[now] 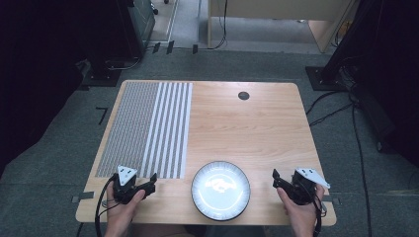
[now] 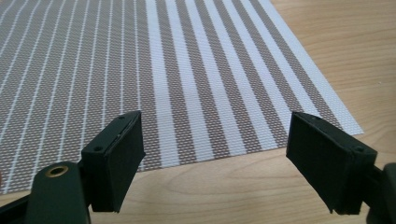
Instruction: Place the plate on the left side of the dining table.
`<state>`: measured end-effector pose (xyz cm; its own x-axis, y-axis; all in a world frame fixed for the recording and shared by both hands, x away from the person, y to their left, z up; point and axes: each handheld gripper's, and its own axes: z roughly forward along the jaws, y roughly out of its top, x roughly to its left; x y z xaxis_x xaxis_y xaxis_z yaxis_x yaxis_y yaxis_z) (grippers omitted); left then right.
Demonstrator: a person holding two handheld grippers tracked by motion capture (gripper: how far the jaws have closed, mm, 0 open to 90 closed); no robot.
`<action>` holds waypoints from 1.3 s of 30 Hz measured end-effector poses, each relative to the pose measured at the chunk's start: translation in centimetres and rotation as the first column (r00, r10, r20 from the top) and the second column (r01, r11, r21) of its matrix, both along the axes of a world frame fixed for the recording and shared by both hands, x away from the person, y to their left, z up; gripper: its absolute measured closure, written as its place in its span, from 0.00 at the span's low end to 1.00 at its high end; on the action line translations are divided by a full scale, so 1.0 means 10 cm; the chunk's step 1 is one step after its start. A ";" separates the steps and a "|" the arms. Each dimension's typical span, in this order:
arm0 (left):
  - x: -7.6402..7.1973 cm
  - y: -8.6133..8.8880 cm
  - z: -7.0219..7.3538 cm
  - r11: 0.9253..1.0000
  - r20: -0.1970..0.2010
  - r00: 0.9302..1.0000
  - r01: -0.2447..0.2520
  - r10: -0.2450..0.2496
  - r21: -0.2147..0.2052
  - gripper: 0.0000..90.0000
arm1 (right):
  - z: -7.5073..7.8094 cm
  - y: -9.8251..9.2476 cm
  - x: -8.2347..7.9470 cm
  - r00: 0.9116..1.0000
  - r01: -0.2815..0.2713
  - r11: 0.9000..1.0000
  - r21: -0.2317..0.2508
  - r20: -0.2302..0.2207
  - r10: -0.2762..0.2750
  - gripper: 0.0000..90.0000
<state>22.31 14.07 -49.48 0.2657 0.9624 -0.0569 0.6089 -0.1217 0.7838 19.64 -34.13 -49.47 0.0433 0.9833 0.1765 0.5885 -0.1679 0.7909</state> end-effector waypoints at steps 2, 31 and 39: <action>-0.01 -0.03 0.00 1.000 0.000 1.000 0.010 -0.010 0.001 0.21 | 0.00 0.02 0.00 1.000 -0.005 1.000 0.003 0.002 0.005 0.22; -0.06 -0.41 -0.02 0.996 0.009 0.996 0.093 -0.093 -0.008 0.21 | 0.03 0.31 -0.03 0.996 -0.088 0.994 0.058 0.016 0.088 0.23; -0.09 -0.49 -0.01 0.992 0.012 0.992 0.122 -0.122 -0.023 0.21 | 0.02 0.41 -0.04 0.994 -0.112 0.990 0.088 0.017 0.111 0.24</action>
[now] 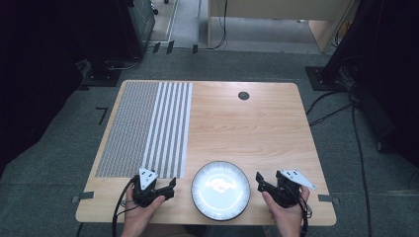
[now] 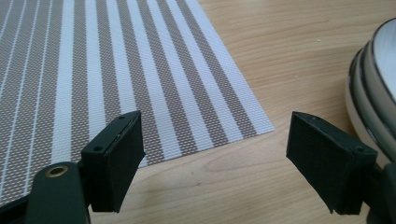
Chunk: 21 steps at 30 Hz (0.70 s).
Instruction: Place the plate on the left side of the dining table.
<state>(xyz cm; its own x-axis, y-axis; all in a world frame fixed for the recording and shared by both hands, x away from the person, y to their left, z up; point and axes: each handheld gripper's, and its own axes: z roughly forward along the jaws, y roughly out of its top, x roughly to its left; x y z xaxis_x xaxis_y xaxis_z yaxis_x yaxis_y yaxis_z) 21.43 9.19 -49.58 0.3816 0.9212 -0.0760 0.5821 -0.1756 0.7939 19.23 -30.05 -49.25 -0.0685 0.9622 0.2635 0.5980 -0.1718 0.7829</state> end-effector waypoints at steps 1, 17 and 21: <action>0.00 -0.01 0.00 1.000 0.001 1.000 0.006 -0.006 -0.001 0.21 | 0.00 0.01 0.00 1.000 -0.005 1.000 0.000 0.001 0.005 0.24; -0.08 -0.19 0.00 0.998 0.009 0.998 0.058 -0.058 -0.012 0.21 | -0.02 0.17 -0.02 0.999 -0.044 0.999 0.033 -0.006 0.044 0.24; -0.10 -0.21 0.02 0.997 0.009 0.998 0.070 -0.070 -0.037 0.21 | -0.02 0.22 -0.02 0.998 -0.057 0.998 0.033 -0.012 0.058 0.24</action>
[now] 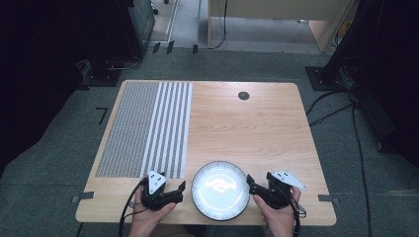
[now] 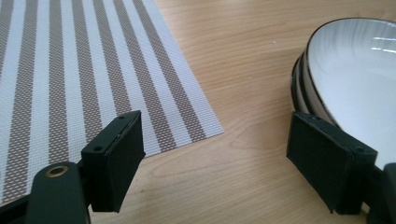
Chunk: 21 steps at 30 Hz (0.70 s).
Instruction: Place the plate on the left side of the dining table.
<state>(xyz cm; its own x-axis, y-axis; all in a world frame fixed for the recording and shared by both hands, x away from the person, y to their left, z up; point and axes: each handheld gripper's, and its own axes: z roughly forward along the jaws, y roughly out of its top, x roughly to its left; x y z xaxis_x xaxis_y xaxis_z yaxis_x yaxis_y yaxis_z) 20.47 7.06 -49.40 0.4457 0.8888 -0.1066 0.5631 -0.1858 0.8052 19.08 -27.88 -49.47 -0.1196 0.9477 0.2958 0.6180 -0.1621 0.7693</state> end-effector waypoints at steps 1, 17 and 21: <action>-0.01 -0.01 0.00 1.000 0.001 1.000 0.007 -0.007 -0.004 0.21 | 0.00 0.02 0.00 1.000 -0.008 1.000 -0.004 0.001 0.008 0.24; -0.07 -0.11 0.01 0.998 -0.001 0.998 0.062 -0.062 -0.033 0.31 | -0.02 0.16 -0.04 0.999 -0.053 0.999 0.001 0.012 0.053 0.52; -0.09 -0.13 0.01 0.996 0.001 0.997 0.075 -0.075 -0.042 0.37 | -0.01 0.20 -0.06 0.997 -0.075 0.997 -0.013 0.029 0.076 0.59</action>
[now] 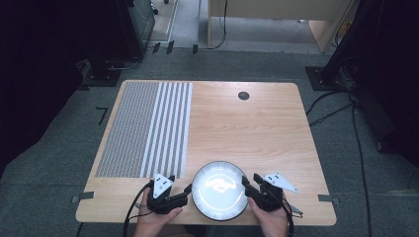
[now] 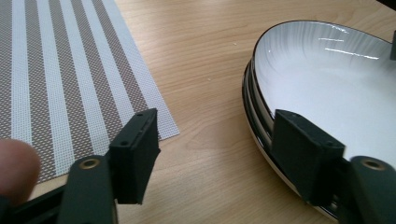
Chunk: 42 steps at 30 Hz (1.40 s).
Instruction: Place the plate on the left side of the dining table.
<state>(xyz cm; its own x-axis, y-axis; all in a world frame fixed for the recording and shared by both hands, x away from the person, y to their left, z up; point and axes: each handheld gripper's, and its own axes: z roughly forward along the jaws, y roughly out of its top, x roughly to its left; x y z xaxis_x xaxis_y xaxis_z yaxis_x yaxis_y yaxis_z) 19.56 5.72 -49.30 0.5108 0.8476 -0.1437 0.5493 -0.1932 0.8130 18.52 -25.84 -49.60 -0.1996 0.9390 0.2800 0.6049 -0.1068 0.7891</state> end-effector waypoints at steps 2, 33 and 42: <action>0.00 0.00 0.00 1.000 -0.004 1.000 -0.004 0.004 -0.007 0.39 | -0.01 0.01 -0.01 1.000 -0.006 1.000 0.009 0.003 0.006 0.64; -0.06 0.02 0.07 0.982 -0.055 0.992 0.107 -0.116 -0.154 0.70 | 0.01 -0.04 -0.06 0.992 0.067 0.986 0.151 -0.119 -0.049 0.93; -0.07 -0.08 0.01 0.980 -0.083 0.984 0.149 -0.161 -0.129 0.72 | 0.00 -0.07 -0.06 0.989 0.086 0.976 0.199 -0.139 -0.059 0.94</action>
